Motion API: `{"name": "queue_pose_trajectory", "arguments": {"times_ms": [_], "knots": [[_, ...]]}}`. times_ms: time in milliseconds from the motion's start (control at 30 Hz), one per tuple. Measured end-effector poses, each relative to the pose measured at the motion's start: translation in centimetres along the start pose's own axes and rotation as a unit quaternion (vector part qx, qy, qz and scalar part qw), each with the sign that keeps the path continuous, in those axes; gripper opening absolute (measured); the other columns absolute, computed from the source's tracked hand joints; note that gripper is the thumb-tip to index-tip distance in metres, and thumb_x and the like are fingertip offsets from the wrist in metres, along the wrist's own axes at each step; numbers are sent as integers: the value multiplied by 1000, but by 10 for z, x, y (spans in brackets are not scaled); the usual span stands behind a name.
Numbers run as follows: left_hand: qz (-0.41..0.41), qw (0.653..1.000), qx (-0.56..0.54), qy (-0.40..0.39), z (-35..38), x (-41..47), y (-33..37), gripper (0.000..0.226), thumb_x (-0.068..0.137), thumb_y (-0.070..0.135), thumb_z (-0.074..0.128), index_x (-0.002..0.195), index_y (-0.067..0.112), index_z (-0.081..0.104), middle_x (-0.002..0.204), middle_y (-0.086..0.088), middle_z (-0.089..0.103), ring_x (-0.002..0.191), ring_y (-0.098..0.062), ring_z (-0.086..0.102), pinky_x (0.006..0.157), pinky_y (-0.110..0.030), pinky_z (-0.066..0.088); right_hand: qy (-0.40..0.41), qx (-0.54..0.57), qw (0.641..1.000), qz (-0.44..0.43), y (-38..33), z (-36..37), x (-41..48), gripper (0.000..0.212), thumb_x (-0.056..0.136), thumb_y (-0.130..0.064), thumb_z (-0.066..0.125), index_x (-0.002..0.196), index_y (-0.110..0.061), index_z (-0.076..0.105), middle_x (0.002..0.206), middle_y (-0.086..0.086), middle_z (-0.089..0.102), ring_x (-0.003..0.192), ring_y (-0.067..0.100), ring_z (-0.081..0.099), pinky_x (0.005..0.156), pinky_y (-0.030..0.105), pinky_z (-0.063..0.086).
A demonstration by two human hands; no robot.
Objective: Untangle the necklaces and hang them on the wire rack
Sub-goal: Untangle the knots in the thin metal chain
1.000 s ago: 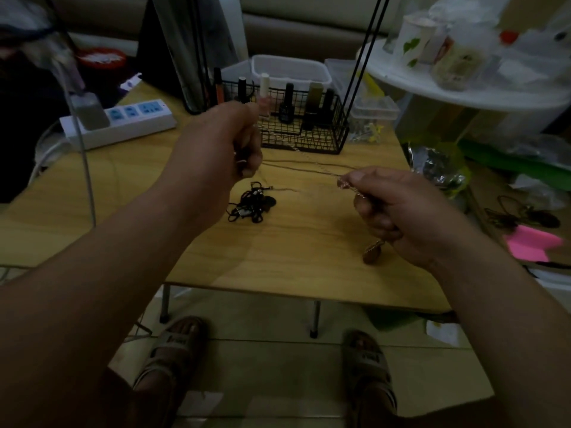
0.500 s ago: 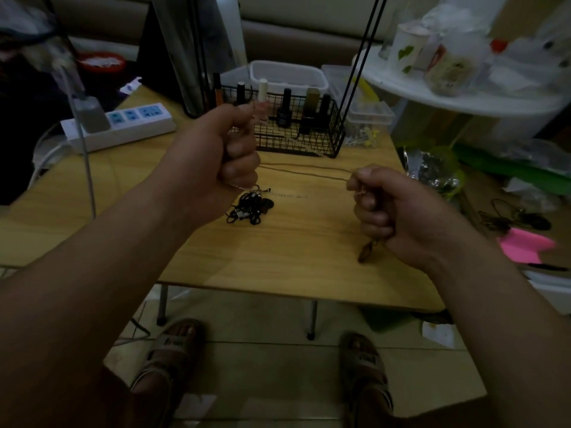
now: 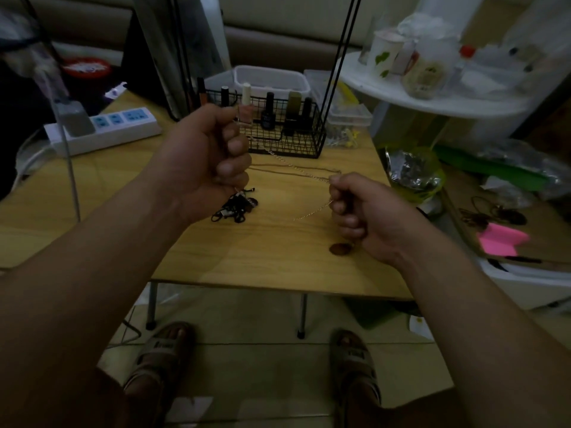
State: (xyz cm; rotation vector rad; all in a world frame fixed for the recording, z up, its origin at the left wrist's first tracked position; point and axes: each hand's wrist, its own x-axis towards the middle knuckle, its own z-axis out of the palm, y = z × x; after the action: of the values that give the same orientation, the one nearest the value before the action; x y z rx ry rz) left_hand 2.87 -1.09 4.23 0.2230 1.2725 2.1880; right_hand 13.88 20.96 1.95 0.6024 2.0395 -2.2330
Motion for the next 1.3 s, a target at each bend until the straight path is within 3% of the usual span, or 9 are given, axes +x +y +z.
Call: {"name": "queue_pose_trajectory", "arguments": {"times_ms": [100, 267, 367, 467, 533, 667, 867, 1033, 1300], "knots": [[18, 1000, 1, -10, 2, 0, -3, 27, 104, 26, 44, 82, 20, 59, 75, 4, 56, 52, -8, 35, 50, -21, 17, 9, 10, 1000, 2, 1, 3, 0, 26, 100, -33, 60, 77, -21, 53, 65, -3, 52, 49, 8, 35, 40, 19, 24], [52, 999, 12, 5, 8, -5, 4, 25, 99, 23, 56, 120, 18, 68, 67, 8, 48, 52, -6, 35, 51, -20, 17, -5, -21, 1000, -13, 2, 2, -1, 9, 97, -24, 68, 95, -18, 62, 70, -2, 54, 52, 8, 38, 42, 19, 26], [69, 997, 20, 4, 2, -8, 14, 16, 102, 26, 56, 108, 20, 70, 62, 8, 43, 50, -5, 34, 50, -19, 20, -24, -77, 997, -18, 4, -6, -4, 9, 97, -20, 68, 103, -13, 68, 71, -2, 52, 53, 7, 39, 44, 19, 30], [71, 997, 5, 42, -14, -9, 22, 31, 106, 34, 50, 78, 23, 55, 67, 8, 48, 52, -7, 41, 47, -19, 28, -12, -138, 990, -11, 4, -15, -8, 17, 97, -28, 69, 101, -13, 76, 69, -4, 52, 55, 9, 40, 49, 23, 34], [70, 994, -14, 83, -25, -8, 26, 37, 105, 36, 51, 69, 24, 48, 69, 7, 51, 53, -7, 43, 45, -19, 28, 18, -159, 987, -9, 2, -20, -10, 23, 97, -36, 68, 101, -15, 77, 64, -6, 49, 56, 10, 41, 55, 27, 36], [64, 990, -20, 126, -43, -7, 24, 28, 103, 38, 57, 79, 23, 59, 61, 8, 43, 50, -6, 37, 44, -19, 25, 72, -124, 990, -17, 3, -26, -5, 35, 98, -45, 64, 100, -12, 73, 57, -7, 39, 51, 9, 35, 54, 27, 32], [51, 980, -26, 190, -57, 4, 21, 12, 105, 24, 56, 95, 19, 59, 65, 8, 55, 51, -4, 46, 48, -15, 34, 101, -105, 989, -26, -5, -29, 16, 20, 105, -17, 56, 108, -10, 75, 75, 0, 51, 57, 9, 40, 53, 24, 33], [58, 930, 182, 314, -73, 10, 24, 8, 103, 15, 58, 101, 12, 64, 78, -3, 63, 58, -10, 53, 48, -19, 41, 140, -124, 982, -18, -15, -36, 45, 23, 104, -7, 54, 115, -6, 74, 85, 4, 62, 61, 9, 46, 52, 20, 41], [39, 844, 408, 347, -87, 10, 18, 12, 104, 18, 59, 98, 15, 68, 92, -8, 72, 73, -20, 65, 66, -35, 57, 193, -281, 939, -54, -13, -23, 63, 7, 97, -12, 68, 97, -14, 75, 78, 4, 65, 63, 14, 52, 57, 28, 43]]}}
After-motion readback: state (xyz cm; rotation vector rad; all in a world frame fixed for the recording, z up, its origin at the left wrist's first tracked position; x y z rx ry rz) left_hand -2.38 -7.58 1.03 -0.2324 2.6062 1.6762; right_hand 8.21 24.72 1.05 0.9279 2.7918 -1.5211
